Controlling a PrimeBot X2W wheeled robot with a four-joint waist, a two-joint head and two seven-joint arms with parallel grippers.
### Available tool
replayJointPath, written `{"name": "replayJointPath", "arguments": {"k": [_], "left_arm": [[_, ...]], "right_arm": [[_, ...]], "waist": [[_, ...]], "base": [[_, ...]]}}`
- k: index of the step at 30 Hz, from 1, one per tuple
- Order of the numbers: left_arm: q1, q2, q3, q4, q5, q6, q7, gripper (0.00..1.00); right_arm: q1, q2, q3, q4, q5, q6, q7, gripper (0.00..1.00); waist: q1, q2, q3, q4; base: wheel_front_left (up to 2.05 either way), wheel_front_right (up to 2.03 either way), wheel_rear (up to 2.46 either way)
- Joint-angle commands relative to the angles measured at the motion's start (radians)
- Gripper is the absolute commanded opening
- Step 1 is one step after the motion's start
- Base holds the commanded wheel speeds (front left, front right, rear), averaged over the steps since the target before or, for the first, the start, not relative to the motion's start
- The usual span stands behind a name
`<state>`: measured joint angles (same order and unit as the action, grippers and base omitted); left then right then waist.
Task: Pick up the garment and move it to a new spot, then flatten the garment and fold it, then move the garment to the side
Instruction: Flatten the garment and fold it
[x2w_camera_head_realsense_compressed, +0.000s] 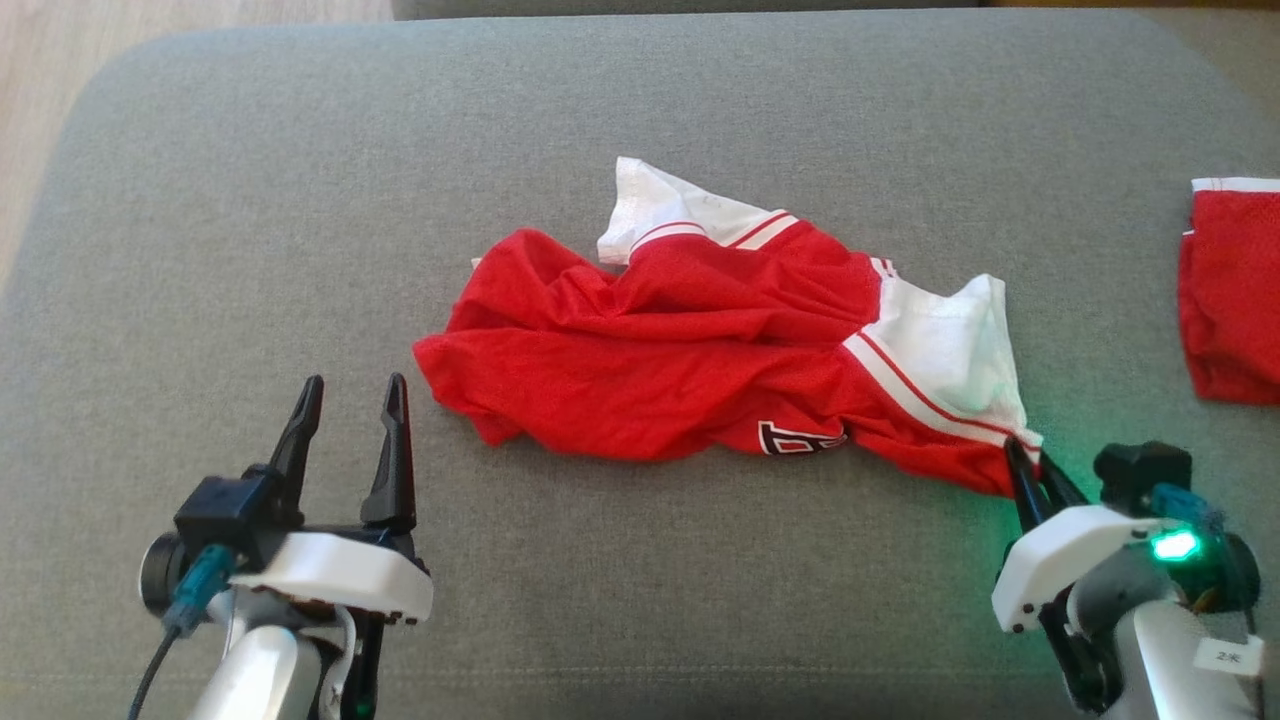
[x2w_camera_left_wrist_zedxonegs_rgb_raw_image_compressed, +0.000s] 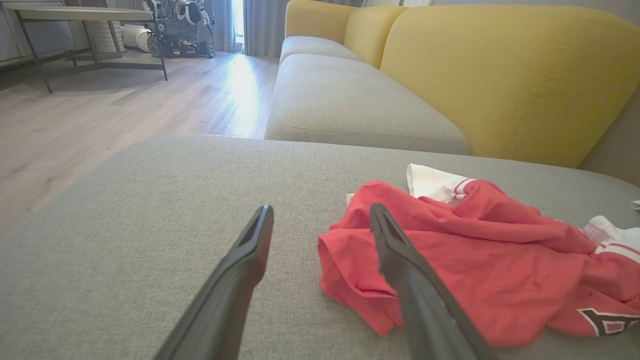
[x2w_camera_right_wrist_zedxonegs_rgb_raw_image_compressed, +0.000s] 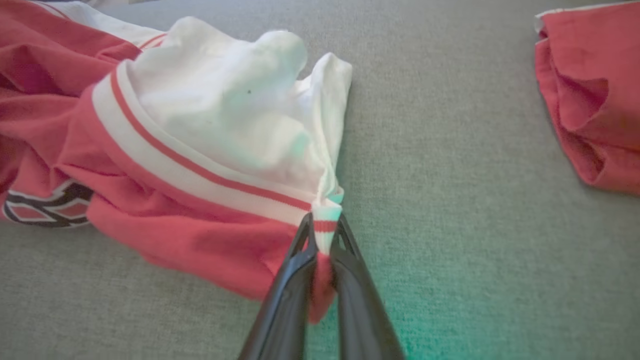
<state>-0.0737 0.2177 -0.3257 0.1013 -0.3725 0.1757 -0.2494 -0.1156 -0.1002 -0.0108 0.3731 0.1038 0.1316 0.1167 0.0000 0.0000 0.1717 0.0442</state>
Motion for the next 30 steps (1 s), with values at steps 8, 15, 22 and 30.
{"name": "replayJointPath", "arguments": {"k": [8,15,22,30], "left_arm": [[-0.039,0.013,0.033,-0.014,0.003,-0.003,-0.012,1.0],[-0.011,0.025,0.039,-0.007,0.003,0.01,-0.012,1.0],[0.022,0.044,0.04,-0.01,0.004,0.022,0.0,1.0],[0.065,0.056,0.033,-0.013,0.0,0.032,0.02,1.0]], "right_arm": [[-0.016,0.031,-0.02,-0.022,-0.01,-0.001,-0.046,1.0],[0.02,0.044,-0.031,-0.178,0.002,-0.001,-0.092,1.0],[0.066,0.048,-0.002,-0.362,0.002,-0.001,-0.074,1.0],[0.144,0.05,0.019,-0.446,0.023,-0.001,-0.039,1.0]], "waist": [[0.0,0.0,-0.014,-0.011],[0.0,0.0,-0.05,-0.021],[0.0,0.0,-0.095,-0.03],[0.0,0.0,-0.134,-0.037]], "base": [[0.0,0.0,0.0],[0.0,0.0,0.0],[0.0,0.0,0.0],[0.0,0.0,0.0]]}}
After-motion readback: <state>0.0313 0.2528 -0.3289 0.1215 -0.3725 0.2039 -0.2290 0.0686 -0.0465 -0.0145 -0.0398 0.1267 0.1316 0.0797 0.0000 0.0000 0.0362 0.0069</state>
